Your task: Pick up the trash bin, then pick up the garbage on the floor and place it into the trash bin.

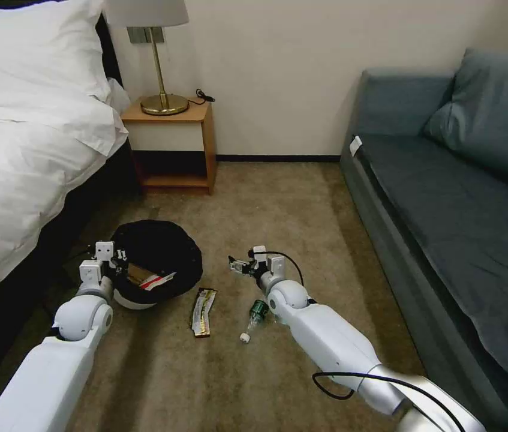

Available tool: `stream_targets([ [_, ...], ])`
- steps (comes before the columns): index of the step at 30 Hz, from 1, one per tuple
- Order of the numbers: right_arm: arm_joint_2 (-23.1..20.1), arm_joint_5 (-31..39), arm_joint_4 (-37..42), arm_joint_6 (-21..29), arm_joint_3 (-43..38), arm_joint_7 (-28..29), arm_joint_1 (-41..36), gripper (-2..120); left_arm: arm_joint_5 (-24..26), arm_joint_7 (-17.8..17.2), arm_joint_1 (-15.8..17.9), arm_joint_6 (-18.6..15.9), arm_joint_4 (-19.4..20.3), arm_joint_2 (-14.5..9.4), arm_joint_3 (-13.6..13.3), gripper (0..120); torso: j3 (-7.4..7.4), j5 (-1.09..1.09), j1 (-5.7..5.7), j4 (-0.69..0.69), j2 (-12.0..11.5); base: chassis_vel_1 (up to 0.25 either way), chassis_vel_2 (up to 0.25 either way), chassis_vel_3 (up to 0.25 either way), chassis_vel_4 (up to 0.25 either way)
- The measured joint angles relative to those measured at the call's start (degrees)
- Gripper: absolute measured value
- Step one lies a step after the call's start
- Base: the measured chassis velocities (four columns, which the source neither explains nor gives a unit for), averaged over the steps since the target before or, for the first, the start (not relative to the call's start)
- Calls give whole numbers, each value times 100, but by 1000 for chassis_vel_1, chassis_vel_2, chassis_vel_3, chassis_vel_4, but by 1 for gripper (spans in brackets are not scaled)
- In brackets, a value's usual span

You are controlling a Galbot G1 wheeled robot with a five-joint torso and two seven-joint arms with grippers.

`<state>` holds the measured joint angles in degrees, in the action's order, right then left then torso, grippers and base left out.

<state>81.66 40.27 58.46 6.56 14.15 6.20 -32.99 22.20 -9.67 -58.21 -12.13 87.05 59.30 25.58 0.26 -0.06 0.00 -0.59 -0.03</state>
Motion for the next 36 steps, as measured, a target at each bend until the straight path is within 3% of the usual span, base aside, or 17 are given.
stream_targets([
  [10,-62,-31,157,181,116,113,-44,100,-6,6,-40,4,33,-22,34,5,0,0,0,0,0,0,0,0,0],
  [18,-324,281,458,743,600,793,-25,100,3,23,-122,19,83,-82,106,5,0,0,0,0,0,0,0,0,0],
  [21,-464,703,519,1229,943,1381,3,100,-19,67,-136,50,44,-58,166,5,-1,0,0,0,0,0,0,0,0],
  [28,-552,1050,490,1800,1273,2188,-27,100,-41,109,-80,76,-56,-41,150,5,0,2,0,-1,0,0,0,0,0],
  [36,-543,1421,548,2209,1326,2603,-34,100,-26,133,39,83,-154,-73,65,5,0,0,0,0,0,0,0,0,0],
])
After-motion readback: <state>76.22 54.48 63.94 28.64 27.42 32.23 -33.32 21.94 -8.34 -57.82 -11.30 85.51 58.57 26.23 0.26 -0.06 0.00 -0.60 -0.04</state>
